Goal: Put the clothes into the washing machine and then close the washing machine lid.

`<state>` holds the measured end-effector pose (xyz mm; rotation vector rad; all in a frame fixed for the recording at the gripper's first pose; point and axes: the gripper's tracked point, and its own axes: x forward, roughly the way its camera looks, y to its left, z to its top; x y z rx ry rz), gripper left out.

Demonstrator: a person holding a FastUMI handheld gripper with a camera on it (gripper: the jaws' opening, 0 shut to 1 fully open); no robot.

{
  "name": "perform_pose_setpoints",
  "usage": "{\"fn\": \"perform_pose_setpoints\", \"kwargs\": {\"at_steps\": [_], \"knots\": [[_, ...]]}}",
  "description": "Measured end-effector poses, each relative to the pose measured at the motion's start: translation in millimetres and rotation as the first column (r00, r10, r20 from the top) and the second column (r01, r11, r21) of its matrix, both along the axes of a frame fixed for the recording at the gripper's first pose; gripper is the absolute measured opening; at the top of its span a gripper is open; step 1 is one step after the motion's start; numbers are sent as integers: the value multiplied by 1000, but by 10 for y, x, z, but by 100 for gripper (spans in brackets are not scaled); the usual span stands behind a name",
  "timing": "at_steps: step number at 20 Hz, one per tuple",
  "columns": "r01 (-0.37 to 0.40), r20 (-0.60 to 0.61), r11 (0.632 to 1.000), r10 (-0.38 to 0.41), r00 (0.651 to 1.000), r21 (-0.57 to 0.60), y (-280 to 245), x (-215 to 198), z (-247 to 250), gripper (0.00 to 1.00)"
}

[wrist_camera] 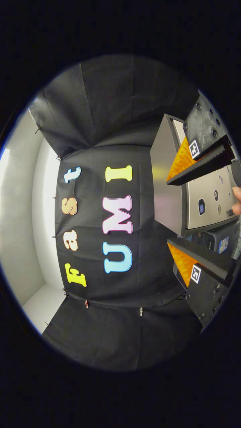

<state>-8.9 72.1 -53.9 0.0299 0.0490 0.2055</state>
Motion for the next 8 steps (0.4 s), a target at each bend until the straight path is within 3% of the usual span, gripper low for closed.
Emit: {"fn": "perform_pose_setpoints", "kwargs": {"at_steps": [8], "knots": [[-16,1,1000,16,1000,1,60,-36,17,99]]}}
